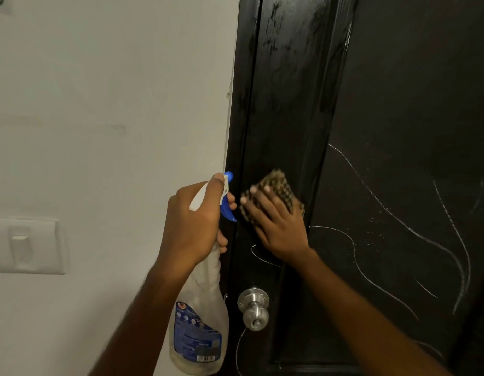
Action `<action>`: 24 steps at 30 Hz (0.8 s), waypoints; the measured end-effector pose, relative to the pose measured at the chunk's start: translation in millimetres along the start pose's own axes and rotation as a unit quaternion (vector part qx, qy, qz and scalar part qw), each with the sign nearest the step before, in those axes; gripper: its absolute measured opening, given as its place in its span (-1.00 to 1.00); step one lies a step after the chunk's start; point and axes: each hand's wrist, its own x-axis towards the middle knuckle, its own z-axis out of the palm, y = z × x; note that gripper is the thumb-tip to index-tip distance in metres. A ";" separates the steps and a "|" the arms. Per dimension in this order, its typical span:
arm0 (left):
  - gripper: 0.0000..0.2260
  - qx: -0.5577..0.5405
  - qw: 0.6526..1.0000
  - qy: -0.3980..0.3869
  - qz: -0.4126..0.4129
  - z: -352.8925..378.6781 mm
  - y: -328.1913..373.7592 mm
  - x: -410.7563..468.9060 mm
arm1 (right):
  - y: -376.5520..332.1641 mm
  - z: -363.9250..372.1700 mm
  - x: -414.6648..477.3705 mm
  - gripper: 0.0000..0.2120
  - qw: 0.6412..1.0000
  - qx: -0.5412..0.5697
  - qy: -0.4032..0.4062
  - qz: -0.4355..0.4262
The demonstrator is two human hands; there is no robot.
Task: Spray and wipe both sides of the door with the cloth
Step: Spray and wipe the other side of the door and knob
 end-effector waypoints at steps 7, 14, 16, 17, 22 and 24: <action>-0.64 -0.042 0.996 -0.033 -0.074 18.8 3.6 -2.9 | -0.3 -30.0 -42.3 -0.40 0.931 0.222 0.091 0.274; -0.59 0.013 0.998 -0.037 -0.045 81.3 -5.7 -6.7 | 47.0 -74.2 -29.8 -0.49 0.796 0.321 0.315 0.404; -0.60 0.021 0.998 -0.044 -0.039 103.2 -3.3 -7.1 | 61.0 -81.9 -32.7 -0.51 0.794 0.318 0.333 0.396; -0.60 0.025 0.998 -0.046 -0.035 113.8 -2.2 -6.5 | 68.2 -85.3 -34.0 -0.51 0.798 0.313 0.340 0.387; -0.56 0.050 0.996 -0.047 -0.052 155.1 4.9 -2.7 | 102.8 -94.8 -37.7 -0.50 0.844 0.280 0.331 0.316; -0.57 0.053 0.995 -0.045 -0.065 161.5 6.0 -0.7 | 115.1 -96.8 -30.1 -0.50 0.857 0.267 0.323 0.299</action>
